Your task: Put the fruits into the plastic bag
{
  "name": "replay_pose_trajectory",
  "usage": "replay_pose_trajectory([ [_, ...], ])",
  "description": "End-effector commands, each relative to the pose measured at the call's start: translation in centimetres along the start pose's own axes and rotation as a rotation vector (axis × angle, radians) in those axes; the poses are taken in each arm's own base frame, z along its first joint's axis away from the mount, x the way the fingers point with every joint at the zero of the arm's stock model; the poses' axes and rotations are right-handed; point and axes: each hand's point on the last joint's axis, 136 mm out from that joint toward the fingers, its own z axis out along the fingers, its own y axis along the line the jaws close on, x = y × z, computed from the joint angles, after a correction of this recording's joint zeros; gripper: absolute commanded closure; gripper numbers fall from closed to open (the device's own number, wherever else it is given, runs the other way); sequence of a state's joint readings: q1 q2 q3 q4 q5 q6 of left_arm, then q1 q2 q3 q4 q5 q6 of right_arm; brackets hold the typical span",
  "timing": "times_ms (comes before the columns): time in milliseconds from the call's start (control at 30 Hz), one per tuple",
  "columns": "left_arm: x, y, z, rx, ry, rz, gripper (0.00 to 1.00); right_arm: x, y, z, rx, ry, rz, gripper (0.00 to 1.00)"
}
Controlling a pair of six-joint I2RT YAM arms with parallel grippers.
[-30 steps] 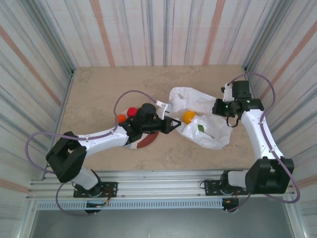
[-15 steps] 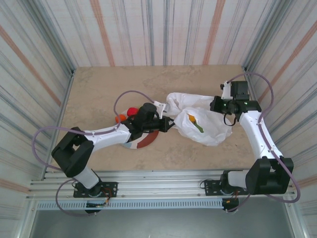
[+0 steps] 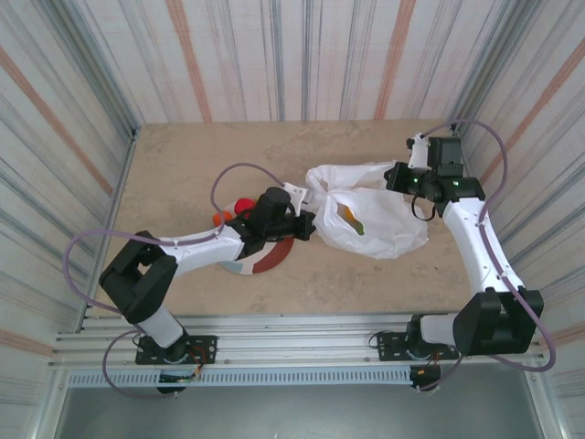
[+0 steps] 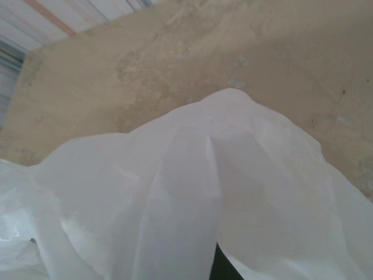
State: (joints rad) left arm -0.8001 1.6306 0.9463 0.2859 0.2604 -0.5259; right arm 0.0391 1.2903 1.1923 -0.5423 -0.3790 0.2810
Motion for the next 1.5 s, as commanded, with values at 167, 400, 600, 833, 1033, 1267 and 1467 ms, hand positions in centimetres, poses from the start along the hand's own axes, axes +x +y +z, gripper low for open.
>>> replay_pose_trajectory([
  [167,0.9,0.7,1.2,-0.006,0.005,0.007,1.0,1.3,0.2,0.3,-0.036,0.044,0.018,1.0],
  [400,5.1,2.0,1.0,-0.038,0.08,-0.012,0.95,3.9,-0.2,0.8,-0.049,0.109,0.024,1.0],
  [600,4.2,1.1,-1.9,-0.045,0.045,0.041,0.53,5.7,-0.7,1.0,-0.055,0.147,0.018,1.0],
  [833,3.6,1.6,-7.3,-0.132,0.038,0.152,0.28,7.2,-1.3,1.1,-0.052,0.182,0.018,1.0],
  [1033,2.1,4.6,-11.7,-0.259,-0.04,0.149,0.15,7.7,-1.5,1.6,-0.057,0.197,0.025,1.0],
  [1267,2.2,8.9,-11.2,-0.452,0.116,0.147,0.15,7.5,-1.3,1.9,-0.067,0.203,0.031,1.0],
  [1467,3.8,9.8,-8.7,-0.43,0.211,0.144,0.15,7.3,-1.7,1.4,-0.044,0.192,0.02,1.0],
])
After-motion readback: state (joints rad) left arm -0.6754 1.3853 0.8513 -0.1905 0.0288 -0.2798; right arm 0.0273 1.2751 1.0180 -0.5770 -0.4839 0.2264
